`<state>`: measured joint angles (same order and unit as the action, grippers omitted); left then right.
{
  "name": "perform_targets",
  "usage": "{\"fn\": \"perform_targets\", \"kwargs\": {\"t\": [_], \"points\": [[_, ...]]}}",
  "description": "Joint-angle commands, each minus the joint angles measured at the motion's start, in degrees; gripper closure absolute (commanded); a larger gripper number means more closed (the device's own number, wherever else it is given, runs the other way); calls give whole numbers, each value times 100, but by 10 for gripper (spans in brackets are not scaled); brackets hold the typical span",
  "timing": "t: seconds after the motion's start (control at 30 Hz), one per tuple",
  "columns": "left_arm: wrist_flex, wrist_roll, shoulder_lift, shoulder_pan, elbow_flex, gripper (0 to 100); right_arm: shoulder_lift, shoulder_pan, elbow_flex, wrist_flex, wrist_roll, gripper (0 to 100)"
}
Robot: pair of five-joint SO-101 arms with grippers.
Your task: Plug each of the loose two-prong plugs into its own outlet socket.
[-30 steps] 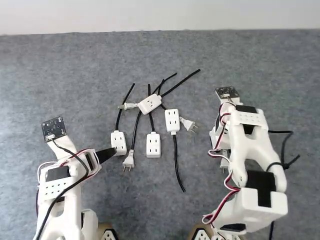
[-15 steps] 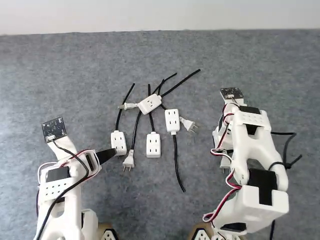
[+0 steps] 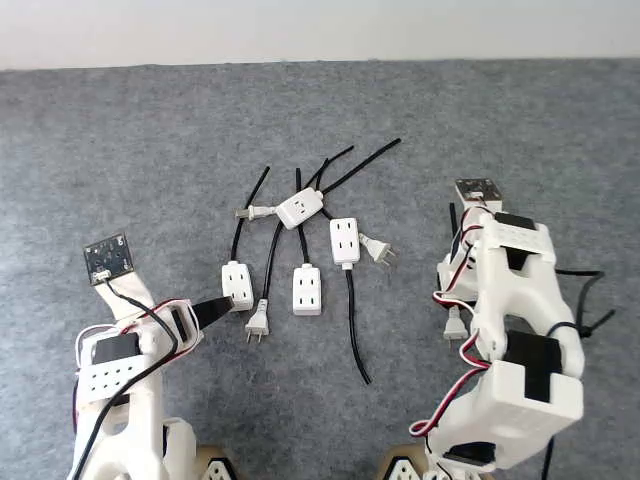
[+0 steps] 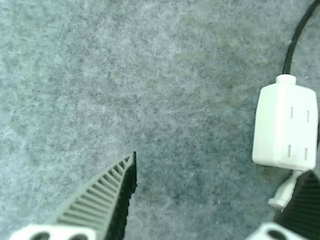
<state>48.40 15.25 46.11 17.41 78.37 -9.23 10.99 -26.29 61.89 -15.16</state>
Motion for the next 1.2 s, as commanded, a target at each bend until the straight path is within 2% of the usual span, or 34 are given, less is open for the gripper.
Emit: {"fn": "perform_targets", "kwargs": {"t": [0.0,0.17,0.33,0.53,0.7,0.93,1.17], "points": [[-123,-62,97,18,-40,547,22,110,264,57,-62,991],[-123,-62,88,18,-40,547,84,57,281,171,-62,991],[-141,-62,79,18,-40,547,259,-453,800,1051,-18,991],[-141,-62,79,18,-40,547,892,-1297,1231,1921,352,991],[-149,-62,79,9,-40,547,1552,-2378,1222,2255,730,991],[-149,-35,79,9,-40,547,1974,-3714,1143,1912,1204,991],[-413,246,62,9,-40,547,2123,-4382,897,1191,1503,991]]}}
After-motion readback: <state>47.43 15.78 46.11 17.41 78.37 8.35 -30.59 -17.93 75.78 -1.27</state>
